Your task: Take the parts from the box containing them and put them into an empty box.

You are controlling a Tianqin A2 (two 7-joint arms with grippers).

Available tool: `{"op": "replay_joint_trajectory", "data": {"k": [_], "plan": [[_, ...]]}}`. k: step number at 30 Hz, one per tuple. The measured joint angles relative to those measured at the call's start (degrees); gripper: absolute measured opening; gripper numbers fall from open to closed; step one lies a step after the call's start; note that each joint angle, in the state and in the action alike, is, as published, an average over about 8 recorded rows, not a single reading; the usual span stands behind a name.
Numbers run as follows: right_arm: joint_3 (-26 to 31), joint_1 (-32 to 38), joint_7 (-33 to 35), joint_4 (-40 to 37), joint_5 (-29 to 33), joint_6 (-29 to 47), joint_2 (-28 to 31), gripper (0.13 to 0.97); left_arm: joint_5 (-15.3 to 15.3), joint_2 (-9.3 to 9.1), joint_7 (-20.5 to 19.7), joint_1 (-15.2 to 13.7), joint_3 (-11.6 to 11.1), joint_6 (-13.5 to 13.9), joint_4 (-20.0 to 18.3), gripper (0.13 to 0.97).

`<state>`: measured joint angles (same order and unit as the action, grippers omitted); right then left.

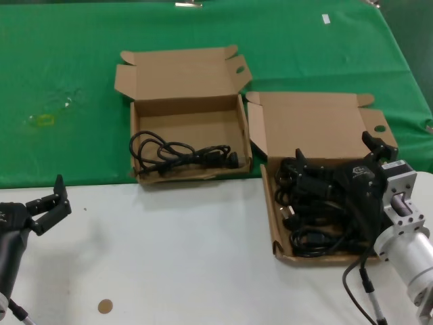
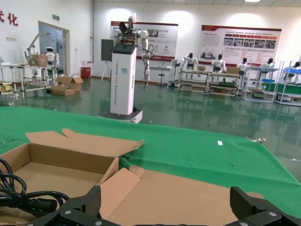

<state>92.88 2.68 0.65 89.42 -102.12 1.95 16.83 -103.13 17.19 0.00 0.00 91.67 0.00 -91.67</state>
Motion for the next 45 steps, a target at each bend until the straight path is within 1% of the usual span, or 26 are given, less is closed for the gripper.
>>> {"op": "replay_joint_trajectory", "data": {"k": [45], "plan": [[0.0, 0.0, 0.0, 0.0, 0.0, 0.0, 0.0, 0.966, 0.0, 0.00, 0.0, 0.0, 0.0, 0.0, 0.0, 0.966]]}}
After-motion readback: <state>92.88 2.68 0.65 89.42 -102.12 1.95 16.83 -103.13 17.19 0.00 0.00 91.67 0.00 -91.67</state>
